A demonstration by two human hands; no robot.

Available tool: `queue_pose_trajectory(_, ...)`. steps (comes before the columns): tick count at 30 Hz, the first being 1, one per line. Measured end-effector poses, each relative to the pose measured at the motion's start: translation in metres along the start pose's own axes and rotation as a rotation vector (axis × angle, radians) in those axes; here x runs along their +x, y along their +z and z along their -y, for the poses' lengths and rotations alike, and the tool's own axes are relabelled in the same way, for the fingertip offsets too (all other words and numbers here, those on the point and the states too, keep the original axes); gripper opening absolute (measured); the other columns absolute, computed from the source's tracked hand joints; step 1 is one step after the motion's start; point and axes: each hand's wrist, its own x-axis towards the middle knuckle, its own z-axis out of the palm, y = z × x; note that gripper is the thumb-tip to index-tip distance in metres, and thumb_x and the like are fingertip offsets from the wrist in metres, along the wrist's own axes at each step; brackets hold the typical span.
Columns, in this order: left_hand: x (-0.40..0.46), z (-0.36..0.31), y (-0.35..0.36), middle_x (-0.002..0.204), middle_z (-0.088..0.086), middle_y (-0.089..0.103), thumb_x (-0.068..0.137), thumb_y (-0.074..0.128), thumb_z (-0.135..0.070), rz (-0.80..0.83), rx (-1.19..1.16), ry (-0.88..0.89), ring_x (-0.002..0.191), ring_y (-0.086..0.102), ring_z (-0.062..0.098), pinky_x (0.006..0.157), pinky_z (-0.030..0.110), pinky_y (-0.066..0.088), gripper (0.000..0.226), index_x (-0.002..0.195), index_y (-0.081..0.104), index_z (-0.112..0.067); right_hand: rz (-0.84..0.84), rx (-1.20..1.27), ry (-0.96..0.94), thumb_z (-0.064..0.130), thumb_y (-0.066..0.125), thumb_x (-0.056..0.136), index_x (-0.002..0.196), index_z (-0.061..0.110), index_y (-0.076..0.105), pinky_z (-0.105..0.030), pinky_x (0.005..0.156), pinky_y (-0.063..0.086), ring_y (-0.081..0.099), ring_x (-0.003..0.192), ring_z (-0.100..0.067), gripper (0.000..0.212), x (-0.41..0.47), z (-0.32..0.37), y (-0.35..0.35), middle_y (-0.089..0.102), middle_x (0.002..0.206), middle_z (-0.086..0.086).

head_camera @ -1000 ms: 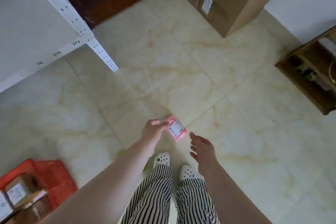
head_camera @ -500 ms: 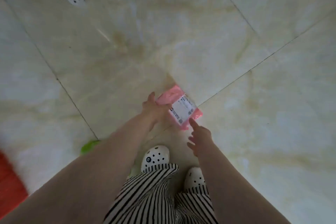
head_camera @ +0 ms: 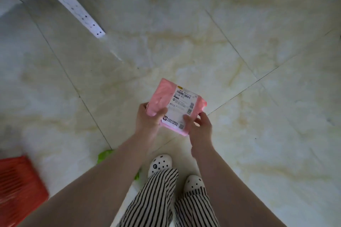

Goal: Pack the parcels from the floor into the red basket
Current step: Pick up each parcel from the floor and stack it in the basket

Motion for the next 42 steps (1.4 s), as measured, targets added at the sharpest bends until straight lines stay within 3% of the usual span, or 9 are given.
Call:
queue_pose_trajectory(5,-0.092,-0.072,-0.046,0.117,0.021,0.067,0.073,0.079,-0.006,0.031,-0.362,-0.032,0.105,0.067,0.04,0.091,0.057,0.053,0.056,0.122,0.052,-0.007,0.159,0.162,0.038,0.012,0.07,0.085,0.131,0.015,0.056,-0.027,0.068,0.058,0.07,0.097,-0.022,0.048,-0.097,0.08,0.009,0.071,0.115,-0.008)
queue_pose_trajectory(9,-0.148,-0.103,-0.081,0.122,0.023,0.065,0.078,0.073,-0.001,0.076,-0.542,0.061,0.109,0.065,0.042,0.094,0.057,0.051,0.058,0.13,0.048,-0.007,0.28,0.065,-0.047,0.01,0.07,0.085,0.124,0.008,0.062,-0.024,0.065,0.055,0.073,0.086,-0.021,0.04,-0.155,0.116,0.014,0.075,0.105,-0.008)
queue_pose_trajectory(17,-0.226,-0.105,-0.165,0.09,0.013,0.074,0.079,0.077,-0.019,-0.157,-0.609,0.001,0.066,0.07,0.016,0.061,0.026,0.057,0.036,0.107,0.065,0.001,0.476,-0.11,-0.065,0.009,0.067,0.086,0.112,0.014,0.067,-0.027,0.075,0.053,0.071,0.092,-0.018,0.026,-0.248,0.131,0.051,0.076,0.104,-0.001)
queue_pose_trajectory(22,-0.234,-0.065,-0.239,0.083,0.014,0.073,0.074,0.08,-0.019,-0.257,-0.607,-0.003,0.057,0.064,0.018,0.051,0.028,0.053,0.034,0.101,0.068,-0.003,0.509,-0.256,-0.032,0.027,0.071,0.084,0.09,0.011,0.069,-0.051,0.083,0.055,0.068,0.086,-0.025,0.016,-0.282,0.093,0.107,0.075,0.096,-0.017)
queue_pose_trajectory(28,-0.236,0.01,-0.349,0.076,0.001,0.071,0.074,0.08,-0.018,-0.347,-0.743,-0.055,0.054,0.06,0.008,0.048,0.014,0.045,0.022,0.093,0.07,-0.013,0.51,-0.357,0.013,0.016,0.071,0.085,0.088,0.01,0.07,-0.033,0.064,0.058,0.074,0.075,-0.023,0.008,-0.337,0.008,0.202,0.076,0.093,-0.011)
queue_pose_trajectory(32,-0.254,0.057,-0.443,0.093,0.008,0.074,0.054,0.086,-0.031,-0.406,-0.807,-0.087,0.072,0.065,0.018,0.068,0.027,0.052,0.056,0.103,0.07,-0.009,0.534,-0.422,0.084,0.018,0.072,0.084,0.092,0.009,0.069,-0.052,0.084,0.057,0.072,0.091,-0.033,0.013,-0.396,-0.058,0.264,0.075,0.102,-0.015)
queue_pose_trajectory(35,-0.278,0.093,-0.516,0.091,0.007,0.075,0.054,0.087,-0.034,-0.466,-0.817,-0.127,0.071,0.068,0.02,0.065,0.029,0.056,0.052,0.099,0.07,-0.013,0.552,-0.487,0.143,0.016,0.07,0.086,0.09,0.012,0.067,-0.041,0.078,0.057,0.071,0.082,-0.026,0.006,-0.445,-0.106,0.307,0.074,0.096,-0.01)
queue_pose_trajectory(39,-0.3,0.138,-0.596,0.098,0.014,0.076,0.048,0.085,-0.046,-0.526,-0.786,-0.182,0.093,0.072,0.035,0.082,0.05,0.059,0.068,0.104,0.069,-0.012,0.557,-0.56,0.213,0.014,0.07,0.086,0.09,0.01,0.067,-0.029,0.062,0.056,0.07,0.07,-0.017,0.006,-0.498,-0.162,0.352,0.073,0.088,-0.007)
queue_pose_trajectory(42,-0.305,0.159,-0.637,0.096,0.008,0.077,0.051,0.087,-0.052,-0.54,-0.769,-0.222,0.091,0.073,0.03,0.08,0.043,0.061,0.07,0.109,0.069,-0.016,0.535,-0.597,0.21,0.012,0.07,0.086,0.085,0.009,0.067,-0.03,0.061,0.056,0.069,0.069,-0.018,0.005,-0.524,-0.191,0.383,0.072,0.085,-0.008)
